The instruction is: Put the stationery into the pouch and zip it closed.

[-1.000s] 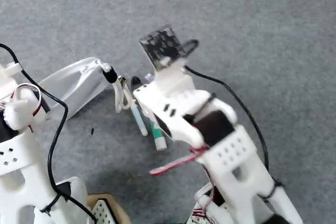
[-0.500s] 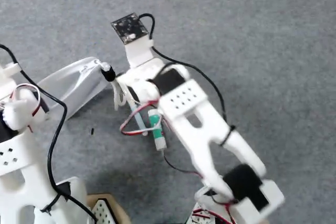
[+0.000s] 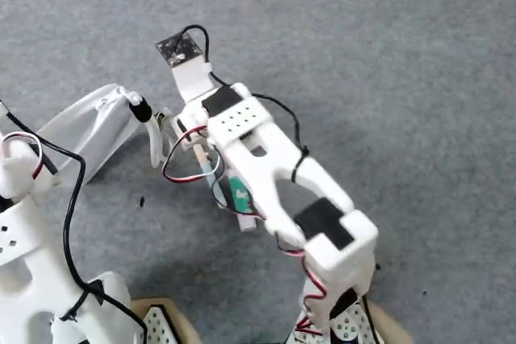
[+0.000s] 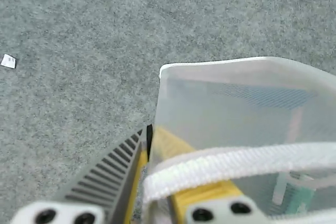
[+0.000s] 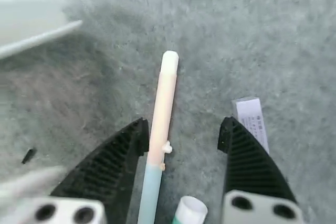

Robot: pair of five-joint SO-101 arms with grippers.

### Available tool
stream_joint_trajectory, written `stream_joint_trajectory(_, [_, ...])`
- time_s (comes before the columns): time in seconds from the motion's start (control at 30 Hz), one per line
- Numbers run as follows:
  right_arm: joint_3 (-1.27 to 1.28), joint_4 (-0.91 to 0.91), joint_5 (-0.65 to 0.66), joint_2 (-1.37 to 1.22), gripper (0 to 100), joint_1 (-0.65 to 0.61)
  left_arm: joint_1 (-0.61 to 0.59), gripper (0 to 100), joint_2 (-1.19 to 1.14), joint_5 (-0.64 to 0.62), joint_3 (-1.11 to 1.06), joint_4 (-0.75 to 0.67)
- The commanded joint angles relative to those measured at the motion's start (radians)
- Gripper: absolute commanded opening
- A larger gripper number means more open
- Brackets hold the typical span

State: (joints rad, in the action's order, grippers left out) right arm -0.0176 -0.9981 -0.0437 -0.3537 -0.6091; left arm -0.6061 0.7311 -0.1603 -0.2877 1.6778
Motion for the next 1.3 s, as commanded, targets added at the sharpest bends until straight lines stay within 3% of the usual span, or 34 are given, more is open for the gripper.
stream_joint_trajectory(0.0, [-0.081,0.02,-0.009,-0.042,22.6,0.009,-0.019,3,0.0,0.002,0.019,-0.002])
stream_joint_trajectory(0.5, [-0.285,0.002,-0.009,-0.265,22.6,0.006,-0.013,3,0.0,-0.002,0.016,0.0])
stream_joint_trajectory(0.97, [-0.713,-0.256,-0.011,-0.567,22.5,-0.021,-0.015,3,0.0,-0.002,0.018,0.0])
stream_joint_trajectory(1.13, [-0.921,-0.353,-0.009,-0.676,13.6,-0.021,-0.013,3,0.0,-0.002,0.018,0.0])
stream_joint_trajectory(1.27, [-1.07,-0.431,-0.006,-0.748,12.0,-0.021,-0.013,3,0.0,-0.002,0.018,0.0])
